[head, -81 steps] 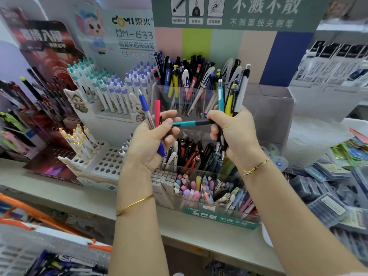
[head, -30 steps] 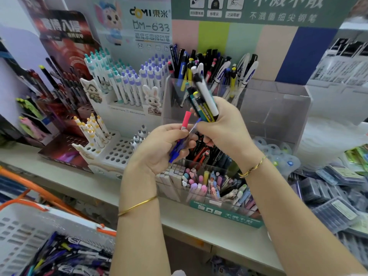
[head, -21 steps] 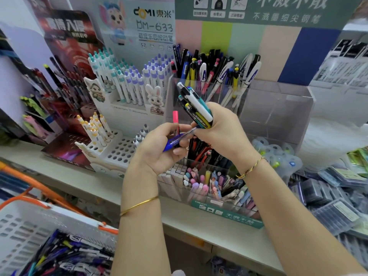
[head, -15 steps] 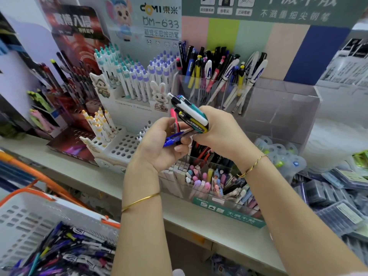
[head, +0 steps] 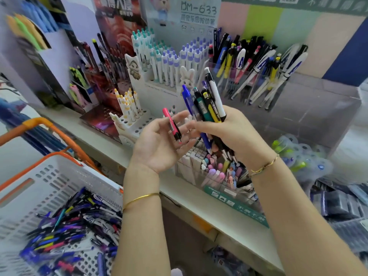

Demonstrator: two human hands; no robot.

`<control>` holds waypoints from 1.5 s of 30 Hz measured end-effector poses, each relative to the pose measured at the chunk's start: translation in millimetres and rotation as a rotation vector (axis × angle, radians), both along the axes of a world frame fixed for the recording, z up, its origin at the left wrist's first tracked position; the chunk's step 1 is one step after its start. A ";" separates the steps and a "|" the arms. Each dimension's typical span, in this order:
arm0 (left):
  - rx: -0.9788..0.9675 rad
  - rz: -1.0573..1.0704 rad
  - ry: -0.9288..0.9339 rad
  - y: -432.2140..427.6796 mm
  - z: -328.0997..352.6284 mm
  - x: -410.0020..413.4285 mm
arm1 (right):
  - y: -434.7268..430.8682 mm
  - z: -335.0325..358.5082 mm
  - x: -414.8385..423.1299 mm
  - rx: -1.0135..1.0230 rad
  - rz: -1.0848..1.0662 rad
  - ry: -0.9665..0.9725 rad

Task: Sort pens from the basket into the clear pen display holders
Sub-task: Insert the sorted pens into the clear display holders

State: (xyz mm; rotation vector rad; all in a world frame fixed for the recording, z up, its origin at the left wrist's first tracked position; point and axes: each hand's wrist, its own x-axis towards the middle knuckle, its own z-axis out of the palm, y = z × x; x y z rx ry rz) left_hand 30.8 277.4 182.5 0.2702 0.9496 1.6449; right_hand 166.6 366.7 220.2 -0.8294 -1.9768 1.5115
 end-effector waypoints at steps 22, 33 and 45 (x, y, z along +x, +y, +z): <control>-0.054 0.365 -0.277 -167.0 -77.0 -81.3 | -132.4 -97.7 -127.0 -0.881 0.331 -0.054; -0.607 0.563 -0.069 -250.2 -158.3 -111.2 | -183.7 -152.8 -169.6 -0.939 0.365 -0.223; -1.085 0.573 -0.129 -257.1 -281.1 -91.7 | -174.9 -173.0 -177.6 -0.874 0.398 -0.287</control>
